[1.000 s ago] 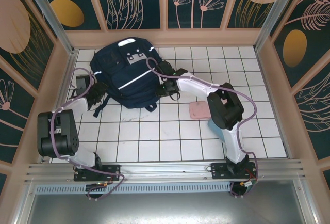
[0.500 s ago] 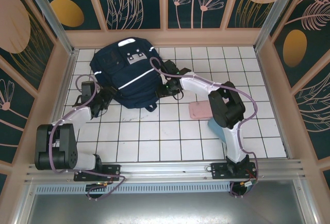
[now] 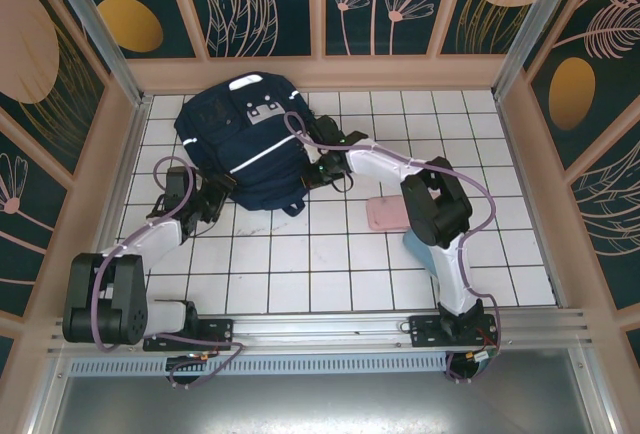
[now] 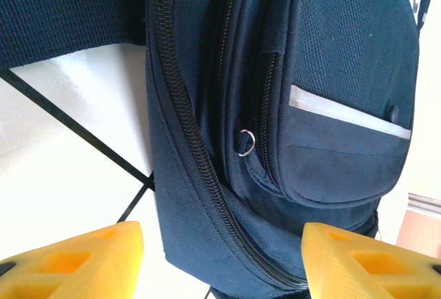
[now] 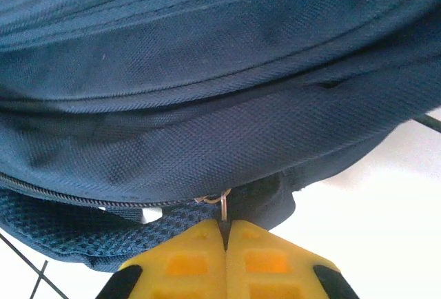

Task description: Pack the student bag

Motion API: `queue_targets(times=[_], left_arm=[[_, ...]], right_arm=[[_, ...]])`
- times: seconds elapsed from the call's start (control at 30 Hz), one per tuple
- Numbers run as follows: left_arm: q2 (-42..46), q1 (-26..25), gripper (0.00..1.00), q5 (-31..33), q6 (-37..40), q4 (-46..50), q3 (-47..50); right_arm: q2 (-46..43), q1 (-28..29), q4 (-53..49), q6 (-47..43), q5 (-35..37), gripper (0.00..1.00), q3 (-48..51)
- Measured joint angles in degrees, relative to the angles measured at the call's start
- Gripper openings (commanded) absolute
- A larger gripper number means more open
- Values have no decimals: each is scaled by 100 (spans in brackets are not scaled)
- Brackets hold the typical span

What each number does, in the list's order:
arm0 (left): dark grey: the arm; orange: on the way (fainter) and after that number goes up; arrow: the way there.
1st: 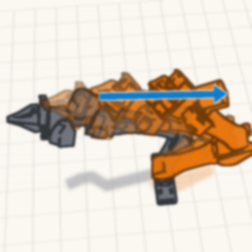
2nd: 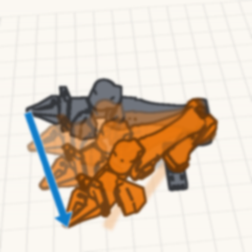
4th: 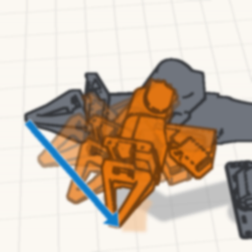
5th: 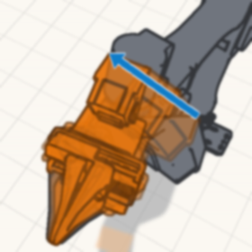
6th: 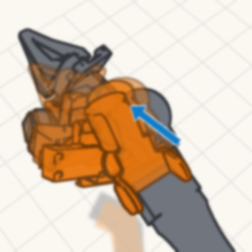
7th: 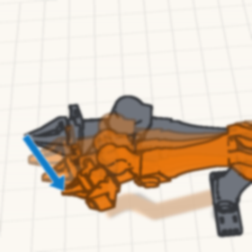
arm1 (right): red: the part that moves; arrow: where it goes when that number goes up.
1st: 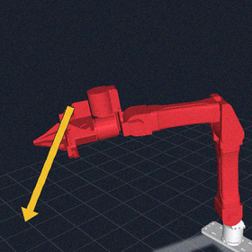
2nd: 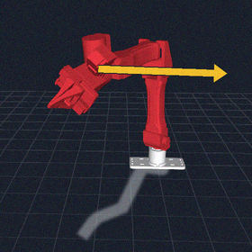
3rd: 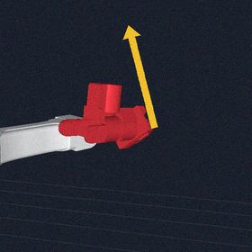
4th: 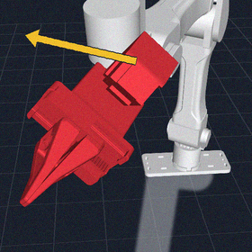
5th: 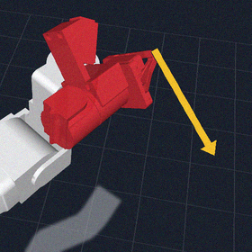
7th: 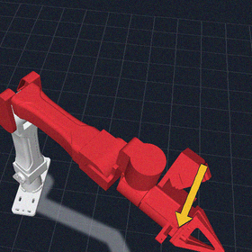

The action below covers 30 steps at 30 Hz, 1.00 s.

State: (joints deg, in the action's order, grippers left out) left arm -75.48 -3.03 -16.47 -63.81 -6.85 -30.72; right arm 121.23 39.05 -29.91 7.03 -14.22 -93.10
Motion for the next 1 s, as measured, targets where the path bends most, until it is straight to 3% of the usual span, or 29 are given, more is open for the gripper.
queue_targets(times=[0.4, 0.47, 0.7, 1.0], left_arm=[[35, -424, 63, -136, -396, -350, 341], [-20, -496, 57, -129, -452, -437, 345], [-219, -540, 1, -42, -566, -503, 428], [-227, -638, 0, 98, -518, -575, 439]], right_arm=[[-304, 879, 4, 48, 520, 0, 177], [-348, 1029, -7, 59, 542, 0, 177], [-409, 1113, -173, 101, 1185, 0, 177], [-409, 732, -258, 273, 2503, 0, 214]])
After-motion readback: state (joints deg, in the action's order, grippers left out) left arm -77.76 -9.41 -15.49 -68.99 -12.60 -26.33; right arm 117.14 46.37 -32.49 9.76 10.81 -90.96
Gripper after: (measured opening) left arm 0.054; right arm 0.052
